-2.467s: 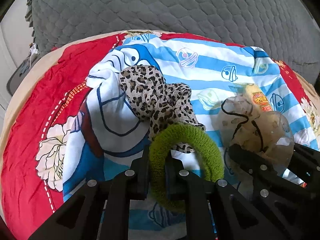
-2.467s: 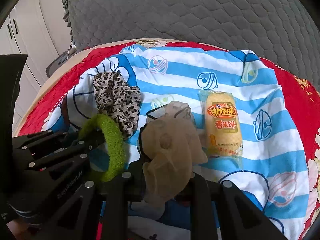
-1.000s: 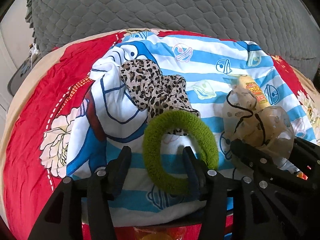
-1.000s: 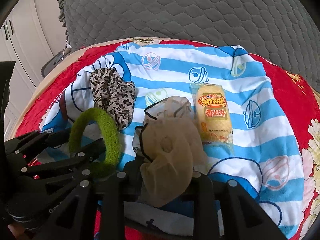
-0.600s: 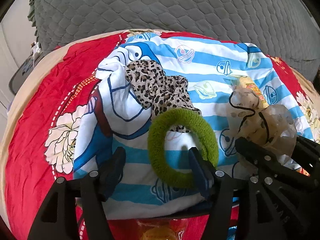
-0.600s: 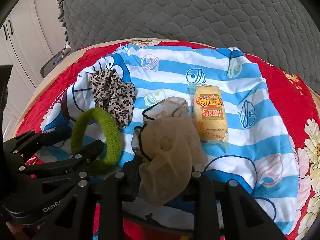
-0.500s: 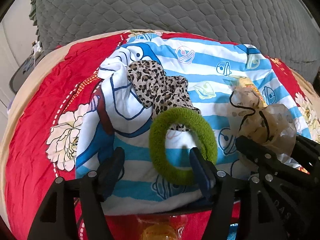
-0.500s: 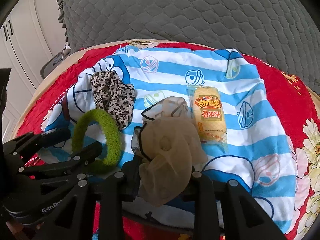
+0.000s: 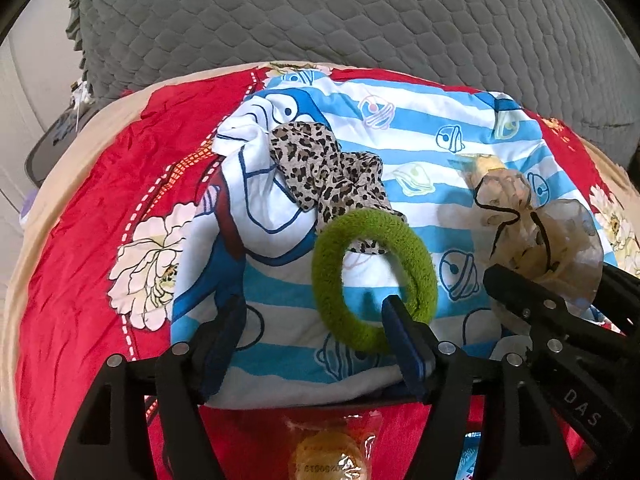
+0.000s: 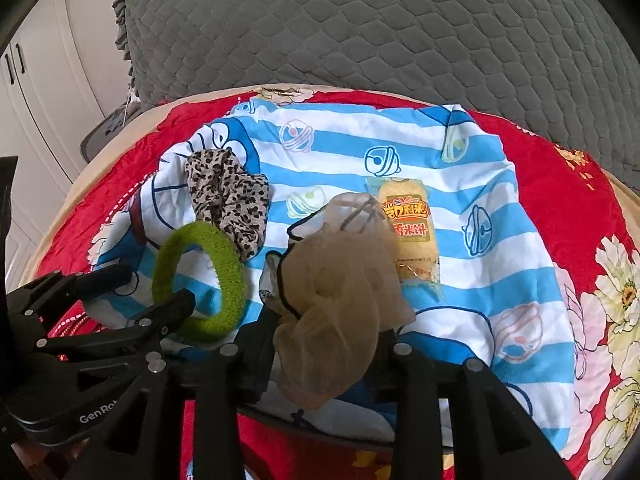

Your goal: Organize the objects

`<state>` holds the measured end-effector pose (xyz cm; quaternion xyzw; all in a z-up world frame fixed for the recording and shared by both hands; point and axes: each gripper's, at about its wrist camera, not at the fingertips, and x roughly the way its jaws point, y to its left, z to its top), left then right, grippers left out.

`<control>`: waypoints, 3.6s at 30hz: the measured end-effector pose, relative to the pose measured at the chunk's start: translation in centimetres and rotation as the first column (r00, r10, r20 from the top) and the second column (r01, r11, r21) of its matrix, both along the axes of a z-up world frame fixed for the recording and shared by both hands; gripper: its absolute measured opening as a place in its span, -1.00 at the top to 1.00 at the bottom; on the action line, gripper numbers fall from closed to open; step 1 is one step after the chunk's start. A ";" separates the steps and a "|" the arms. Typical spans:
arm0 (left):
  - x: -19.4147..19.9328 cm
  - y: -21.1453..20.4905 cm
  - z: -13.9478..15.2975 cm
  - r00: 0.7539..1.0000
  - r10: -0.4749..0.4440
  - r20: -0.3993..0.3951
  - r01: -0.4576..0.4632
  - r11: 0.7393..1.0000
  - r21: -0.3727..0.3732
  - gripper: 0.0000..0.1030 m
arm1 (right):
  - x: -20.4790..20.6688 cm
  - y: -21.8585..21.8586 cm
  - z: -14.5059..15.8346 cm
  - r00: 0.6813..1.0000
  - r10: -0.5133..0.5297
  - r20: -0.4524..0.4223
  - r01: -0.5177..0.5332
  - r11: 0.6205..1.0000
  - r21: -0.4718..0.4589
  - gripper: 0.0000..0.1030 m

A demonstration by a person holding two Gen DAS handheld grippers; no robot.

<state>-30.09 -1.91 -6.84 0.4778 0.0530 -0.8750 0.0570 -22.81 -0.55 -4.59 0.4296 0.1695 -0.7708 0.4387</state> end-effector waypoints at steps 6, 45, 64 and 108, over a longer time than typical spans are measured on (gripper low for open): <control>0.5 0.0 0.4 1.000 -0.001 0.000 0.001 1.000 0.001 -0.40 | 0.3 0.2 0.4 1.000 0.002 -0.003 -0.002 1.000 0.001 0.29; 7.1 1.3 4.7 1.000 -0.013 0.015 0.013 0.999 0.036 -0.50 | 4.3 6.0 5.8 0.999 -0.025 -0.031 0.025 1.000 -0.018 -0.15; 12.1 0.6 9.0 0.999 -0.001 -0.039 0.003 0.999 0.049 -0.50 | 7.1 9.6 11.1 0.995 -0.049 -0.087 0.044 0.997 -0.062 -0.27; 24.9 1.8 18.0 0.982 -0.010 -0.191 0.014 1.000 0.024 -0.54 | 17.7 19.3 20.5 0.964 -0.064 -0.258 0.013 0.981 -0.194 -0.68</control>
